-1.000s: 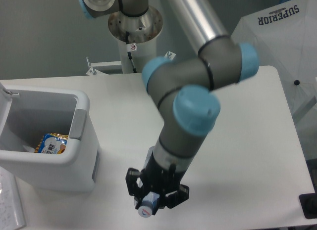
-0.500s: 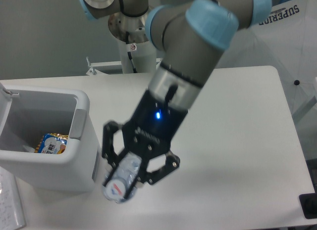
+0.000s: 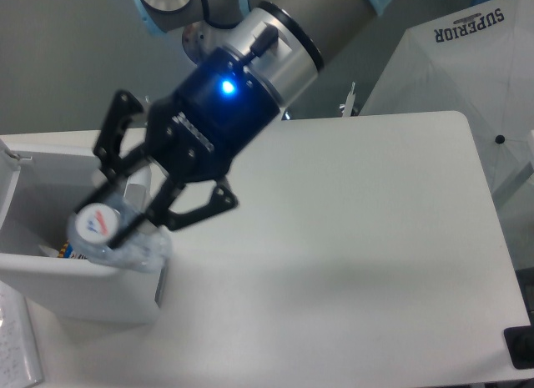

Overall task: Place the trash in the trash can
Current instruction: 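Lift the bottle and carry it over the trash bin, then open the gripper to release the bottle into the bin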

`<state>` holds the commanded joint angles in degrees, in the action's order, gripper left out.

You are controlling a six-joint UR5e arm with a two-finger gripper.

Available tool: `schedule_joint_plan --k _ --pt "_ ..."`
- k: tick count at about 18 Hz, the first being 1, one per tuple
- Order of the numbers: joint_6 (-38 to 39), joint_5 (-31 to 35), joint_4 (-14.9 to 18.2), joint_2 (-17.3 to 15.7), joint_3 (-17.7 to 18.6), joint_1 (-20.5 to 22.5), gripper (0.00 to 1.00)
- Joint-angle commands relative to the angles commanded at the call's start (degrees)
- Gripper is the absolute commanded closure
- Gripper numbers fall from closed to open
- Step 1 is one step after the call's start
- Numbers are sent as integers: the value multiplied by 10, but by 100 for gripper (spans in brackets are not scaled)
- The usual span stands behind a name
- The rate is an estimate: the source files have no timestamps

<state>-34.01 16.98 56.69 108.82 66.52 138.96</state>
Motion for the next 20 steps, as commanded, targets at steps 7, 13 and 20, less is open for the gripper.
schedule_joint_plan --k 7,13,20 --pt "-70 -32 -6 -42 104 -44 99" --pt "-133 -32 -11 -49 163 -61 96" --pt "-234 -27 -11 -58 233 -63 43"
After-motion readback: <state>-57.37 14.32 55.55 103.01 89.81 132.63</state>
